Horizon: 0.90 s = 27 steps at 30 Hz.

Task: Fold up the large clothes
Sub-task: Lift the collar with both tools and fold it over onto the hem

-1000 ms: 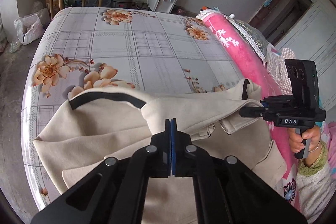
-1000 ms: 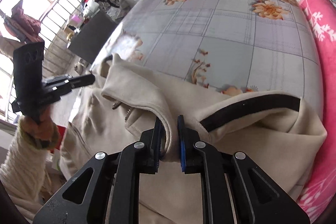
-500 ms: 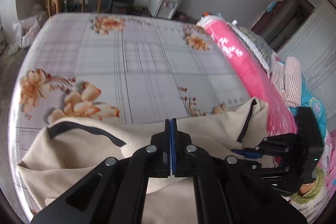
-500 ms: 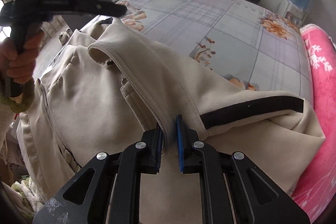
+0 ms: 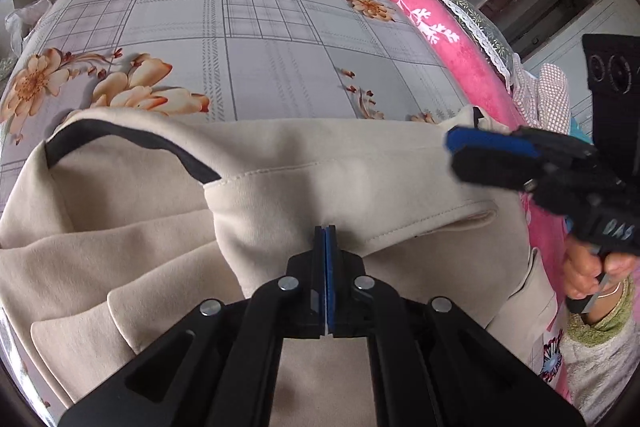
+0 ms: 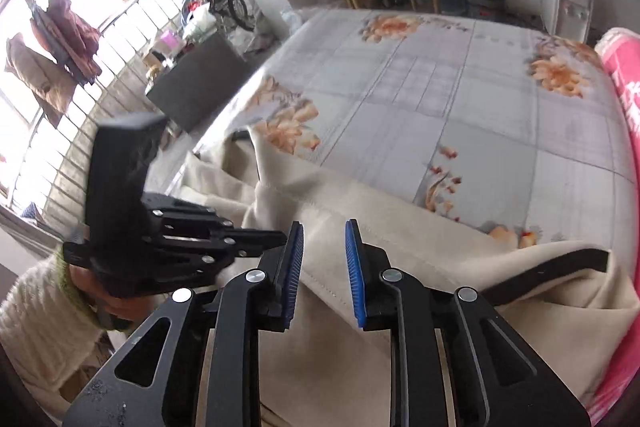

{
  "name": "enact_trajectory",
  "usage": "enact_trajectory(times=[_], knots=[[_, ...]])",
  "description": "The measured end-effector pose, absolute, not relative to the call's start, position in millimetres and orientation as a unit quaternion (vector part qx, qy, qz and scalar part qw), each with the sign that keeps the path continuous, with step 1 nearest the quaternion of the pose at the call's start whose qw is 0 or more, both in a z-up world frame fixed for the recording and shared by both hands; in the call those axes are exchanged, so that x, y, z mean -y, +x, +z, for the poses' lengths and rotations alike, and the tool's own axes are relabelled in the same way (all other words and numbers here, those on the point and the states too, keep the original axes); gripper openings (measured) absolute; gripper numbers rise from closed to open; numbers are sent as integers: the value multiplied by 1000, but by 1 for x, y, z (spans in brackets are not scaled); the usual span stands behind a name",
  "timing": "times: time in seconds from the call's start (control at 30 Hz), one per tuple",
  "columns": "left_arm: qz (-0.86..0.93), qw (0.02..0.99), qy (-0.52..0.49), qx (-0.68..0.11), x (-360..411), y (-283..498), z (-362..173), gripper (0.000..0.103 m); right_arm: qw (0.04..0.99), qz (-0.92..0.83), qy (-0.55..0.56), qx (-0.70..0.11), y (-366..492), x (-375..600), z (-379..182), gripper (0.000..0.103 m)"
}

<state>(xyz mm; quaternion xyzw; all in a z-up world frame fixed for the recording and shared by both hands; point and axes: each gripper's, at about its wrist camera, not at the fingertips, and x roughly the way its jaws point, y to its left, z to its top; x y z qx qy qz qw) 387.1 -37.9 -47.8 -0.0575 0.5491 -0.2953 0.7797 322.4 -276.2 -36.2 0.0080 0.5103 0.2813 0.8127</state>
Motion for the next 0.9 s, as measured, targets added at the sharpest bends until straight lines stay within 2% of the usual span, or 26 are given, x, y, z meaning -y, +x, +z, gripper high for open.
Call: enact_trajectory(times=[0.07,0.1,0.27,0.43,0.63,0.8,0.9], knots=[[-296,781,-61,-546,32,384,-45,0,794,272,-30,-543,318,261,-68,19],[-299,784,-64,-540,29,383,-41,0,802,273,-47,-529,311,258,-72,19],[-323,802,-81,-497,24,381,-16,0,813,258,-108,-511,298,246,-71,19],[-275,798,-45,-534,40,392,-41,0,815,247,-149,-502,289,247,-71,19],[-279,797,-57,-533,29,383,-52,1,818,218,-110,-520,280,295,-67,19],[-278,800,-58,-528,29,381,-52,1,853,207,-51,-477,280,323,-25,19],[-275,802,-70,-527,26,379,-53,1,854,199,-42,-478,283,323,-29,20]])
